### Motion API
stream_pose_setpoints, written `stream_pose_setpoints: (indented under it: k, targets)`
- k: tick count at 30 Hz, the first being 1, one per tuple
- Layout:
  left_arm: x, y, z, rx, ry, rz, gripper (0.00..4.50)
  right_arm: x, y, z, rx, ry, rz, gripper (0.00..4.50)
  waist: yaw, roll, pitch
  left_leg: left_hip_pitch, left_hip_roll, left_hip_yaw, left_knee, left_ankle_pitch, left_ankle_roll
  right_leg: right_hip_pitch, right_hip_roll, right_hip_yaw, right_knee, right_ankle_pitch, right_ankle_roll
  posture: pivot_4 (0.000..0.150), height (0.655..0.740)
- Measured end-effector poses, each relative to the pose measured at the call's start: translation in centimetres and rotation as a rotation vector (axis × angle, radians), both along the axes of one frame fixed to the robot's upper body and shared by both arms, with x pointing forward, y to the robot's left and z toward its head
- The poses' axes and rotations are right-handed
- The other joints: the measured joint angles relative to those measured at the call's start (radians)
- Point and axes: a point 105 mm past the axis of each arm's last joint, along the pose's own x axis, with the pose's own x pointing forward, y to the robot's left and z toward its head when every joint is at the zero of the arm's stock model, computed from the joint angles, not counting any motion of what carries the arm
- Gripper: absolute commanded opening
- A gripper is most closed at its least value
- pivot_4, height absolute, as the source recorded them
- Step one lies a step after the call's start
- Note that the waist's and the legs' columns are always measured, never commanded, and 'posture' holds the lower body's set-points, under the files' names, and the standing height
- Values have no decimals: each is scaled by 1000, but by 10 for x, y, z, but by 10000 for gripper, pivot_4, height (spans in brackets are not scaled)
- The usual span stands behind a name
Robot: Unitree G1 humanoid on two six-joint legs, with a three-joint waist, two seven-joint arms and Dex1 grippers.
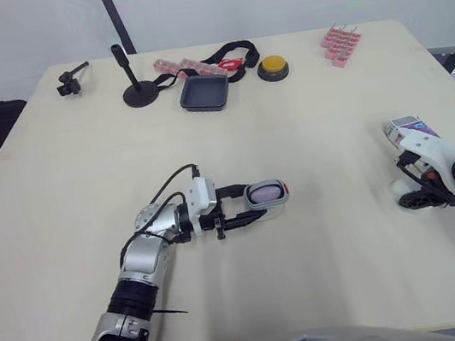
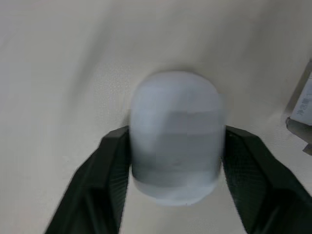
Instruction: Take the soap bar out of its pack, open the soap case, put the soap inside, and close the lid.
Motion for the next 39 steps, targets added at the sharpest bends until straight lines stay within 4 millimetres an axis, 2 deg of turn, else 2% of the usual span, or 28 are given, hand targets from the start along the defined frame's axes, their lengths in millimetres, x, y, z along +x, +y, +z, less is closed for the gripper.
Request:
stream_pose_setpoints:
  k: [9, 13, 15, 17, 20, 24, 31, 36, 39]
  targets:
    - [1, 0, 0, 5, -13, -6, 18570, 2, 4, 2, -42, -40, 71, 19656, -2, 0, 0, 0, 0, 0, 0, 0, 0, 0, 0, 0, 0, 0, 0, 1500, 7400]
    - [1, -2, 1, 1, -10, -11, 18570, 7, 25, 10, -36, -135, 205, 19656, -2, 0, 0, 0, 0, 0, 0, 0, 0, 0, 0, 0, 0, 0, 0, 1500, 7400]
    - [4, -7, 1, -7, 0, -25, 18570, 11, 52, 20, 11, -255, 342, 19656, 0, 0, 0, 0, 0, 0, 0, 0, 0, 0, 0, 0, 0, 0, 0, 1500, 7400]
    - [4, -14, 3, -21, 4, -40, 18570, 10, 65, 26, 33, -292, 413, 19656, 3, 0, 0, -1, 0, 0, 0, 0, 0, 0, -2, 0, 0, 0, 0, 1500, 7400]
    - [5, -21, 4, -30, 8, -60, 18570, 9, 77, 35, 65, -325, 485, 19656, -1, 0, 0, -1, 0, 0, 0, 0, 1, 0, -2, 0, -1, 0, 0, 1500, 7400]
    - [6, -24, 1, -24, 16, -79, 18570, 8, 98, 61, 139, -393, 597, 19656, -10, 0, 0, 0, 0, 0, -1, 0, 1, 0, -1, 0, 0, 0, 0, 1500, 7400]
    - [9, -25, -2, -18, -2, -91, 18570, 1, 127, 88, 196, -429, 786, 19656, -13, 0, 0, 0, 0, 0, 0, 0, 1, 0, -1, 0, 0, 0, 0, 1500, 7400]
    - [16, -33, -1, -20, -25, -85, 18570, 7, 151, 99, 199, -413, 876, 19656, -13, 0, 0, 1, -1, 0, 1, 0, 2, 1, -2, 0, 2, 0, 0, 1500, 7400]
    - [16, -35, -1, -22, -35, -86, 18570, 9, 157, 100, 202, -388, 900, 19656, -10, 0, 0, 1, -1, 0, 1, 0, 2, 1, -2, 0, 2, 0, 0, 1500, 7400]
